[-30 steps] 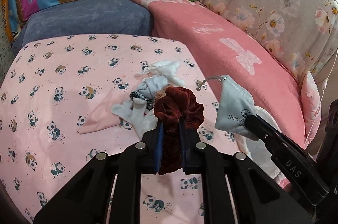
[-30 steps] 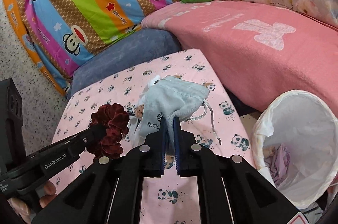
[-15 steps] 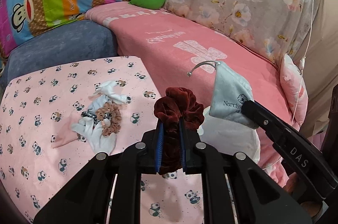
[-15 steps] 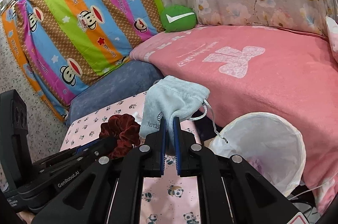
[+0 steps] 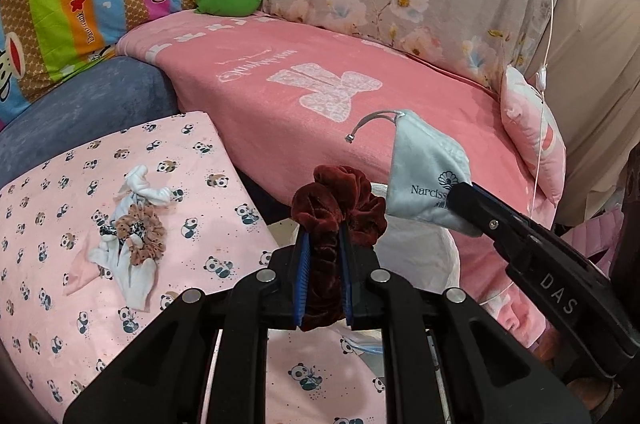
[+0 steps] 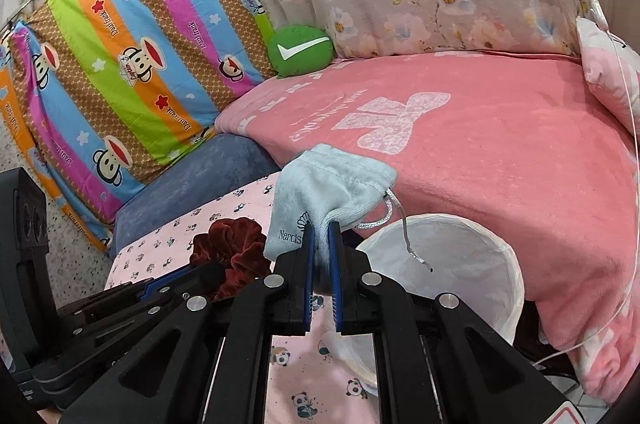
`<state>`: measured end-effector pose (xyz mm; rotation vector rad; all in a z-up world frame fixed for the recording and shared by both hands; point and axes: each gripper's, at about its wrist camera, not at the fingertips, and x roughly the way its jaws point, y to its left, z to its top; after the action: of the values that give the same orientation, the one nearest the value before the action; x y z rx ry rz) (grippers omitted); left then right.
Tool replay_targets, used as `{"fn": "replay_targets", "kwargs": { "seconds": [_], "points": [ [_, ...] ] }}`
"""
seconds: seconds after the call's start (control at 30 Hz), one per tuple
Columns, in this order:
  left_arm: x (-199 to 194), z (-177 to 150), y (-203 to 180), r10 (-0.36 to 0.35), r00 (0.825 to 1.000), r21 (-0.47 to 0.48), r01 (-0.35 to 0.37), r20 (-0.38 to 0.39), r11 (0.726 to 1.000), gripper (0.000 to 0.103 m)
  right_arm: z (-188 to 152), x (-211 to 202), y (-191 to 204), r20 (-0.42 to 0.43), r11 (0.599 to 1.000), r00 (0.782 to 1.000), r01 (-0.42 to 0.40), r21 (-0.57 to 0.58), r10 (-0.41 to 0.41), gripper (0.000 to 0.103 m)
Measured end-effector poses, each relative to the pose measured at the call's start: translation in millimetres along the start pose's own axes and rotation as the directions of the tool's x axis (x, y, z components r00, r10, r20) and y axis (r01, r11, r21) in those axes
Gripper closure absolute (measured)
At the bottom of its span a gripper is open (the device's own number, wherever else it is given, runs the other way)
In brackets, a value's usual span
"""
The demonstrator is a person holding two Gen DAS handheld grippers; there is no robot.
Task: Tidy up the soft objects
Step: 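Lift the scrunchie and grey pouch in both tools toward the bin, then open both tools over the bin to drop scrunchie and pouch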
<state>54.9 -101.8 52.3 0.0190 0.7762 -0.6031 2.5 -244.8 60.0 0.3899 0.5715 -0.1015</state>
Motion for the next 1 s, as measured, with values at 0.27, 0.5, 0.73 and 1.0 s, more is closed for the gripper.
{"fn": "replay_targets", "kwargs": {
  "seconds": [0.27,0.5,0.73,1.0],
  "points": [
    [13.4,-1.7,-23.7,-0.017,0.999,0.030,0.018,-0.028,0.999,0.090,-2.1,-3.6,-25.1,-0.002,0.999,1.000,0.031,0.031,-0.031,0.094],
    [23.7,-1.3,-38.2,-0.032,0.998,0.052,0.035,-0.046,0.998,0.089,-4.6,-4.0,-39.4,-0.007,0.997,0.999,0.054,0.049,-0.053,0.093],
    [30.9,-3.0,-49.1,-0.050,0.997,0.067,0.054,-0.055,0.996,0.088,-5.7,-4.2,-46.9,-0.013,0.996,0.998,0.067,0.058,-0.067,0.093],
    [30.6,-1.6,-52.4,-0.029,0.999,0.074,0.031,-0.026,0.997,0.046,-6.7,-6.8,-54.4,0.000,0.993,0.996,0.087,0.080,-0.087,0.080]
  ]
}}
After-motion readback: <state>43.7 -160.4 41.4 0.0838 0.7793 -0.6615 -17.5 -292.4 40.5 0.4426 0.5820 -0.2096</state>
